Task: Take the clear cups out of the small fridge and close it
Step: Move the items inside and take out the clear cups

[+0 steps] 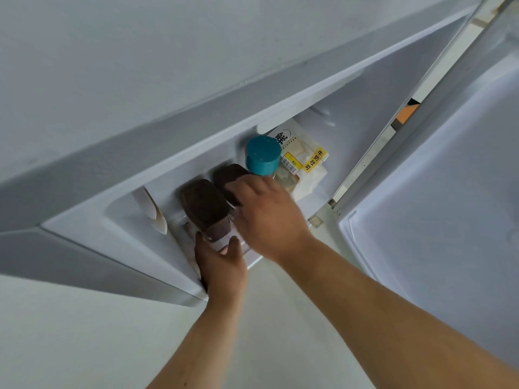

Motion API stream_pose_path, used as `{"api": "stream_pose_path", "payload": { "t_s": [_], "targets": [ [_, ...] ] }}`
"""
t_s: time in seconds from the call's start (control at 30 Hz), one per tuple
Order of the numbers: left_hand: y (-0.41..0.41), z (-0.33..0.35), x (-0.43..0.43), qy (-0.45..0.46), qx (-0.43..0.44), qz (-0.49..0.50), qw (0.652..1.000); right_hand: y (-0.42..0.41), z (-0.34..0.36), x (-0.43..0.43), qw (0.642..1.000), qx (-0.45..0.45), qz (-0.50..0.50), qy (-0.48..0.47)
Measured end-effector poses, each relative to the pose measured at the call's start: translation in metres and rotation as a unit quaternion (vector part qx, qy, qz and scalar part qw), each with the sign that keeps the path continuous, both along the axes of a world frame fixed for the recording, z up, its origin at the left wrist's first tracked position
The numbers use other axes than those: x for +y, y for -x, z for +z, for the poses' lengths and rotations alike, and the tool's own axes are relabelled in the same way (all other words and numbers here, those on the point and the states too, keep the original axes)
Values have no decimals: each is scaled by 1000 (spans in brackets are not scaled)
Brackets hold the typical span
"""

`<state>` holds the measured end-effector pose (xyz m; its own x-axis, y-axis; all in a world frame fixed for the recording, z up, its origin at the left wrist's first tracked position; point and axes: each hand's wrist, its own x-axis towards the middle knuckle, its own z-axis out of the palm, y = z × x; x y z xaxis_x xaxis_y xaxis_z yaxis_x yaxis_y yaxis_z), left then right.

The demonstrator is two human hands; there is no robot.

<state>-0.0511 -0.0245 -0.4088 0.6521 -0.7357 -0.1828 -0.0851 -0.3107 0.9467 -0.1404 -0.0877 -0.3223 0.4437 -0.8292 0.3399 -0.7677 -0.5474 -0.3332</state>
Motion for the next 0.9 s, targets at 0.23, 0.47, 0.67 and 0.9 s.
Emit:
{"api": "stream_pose_path", "payload": {
  "t_s": [0.23,0.47,0.67,0.9],
  "targets": [
    [3,2,6,-116,106,43,987,61,-15,-3,973,93,-172,-126],
    [11,14,1,-138,-77,-230,960,63,-29,-16,970,93,-141,-174],
    [14,22,-25,-80,-278,-340,895,88,-22,9,978,40,-169,-114],
    [35,21,-56,-77,-447,-405,794,119,-17,42,968,9,-228,-107]
  ]
}}
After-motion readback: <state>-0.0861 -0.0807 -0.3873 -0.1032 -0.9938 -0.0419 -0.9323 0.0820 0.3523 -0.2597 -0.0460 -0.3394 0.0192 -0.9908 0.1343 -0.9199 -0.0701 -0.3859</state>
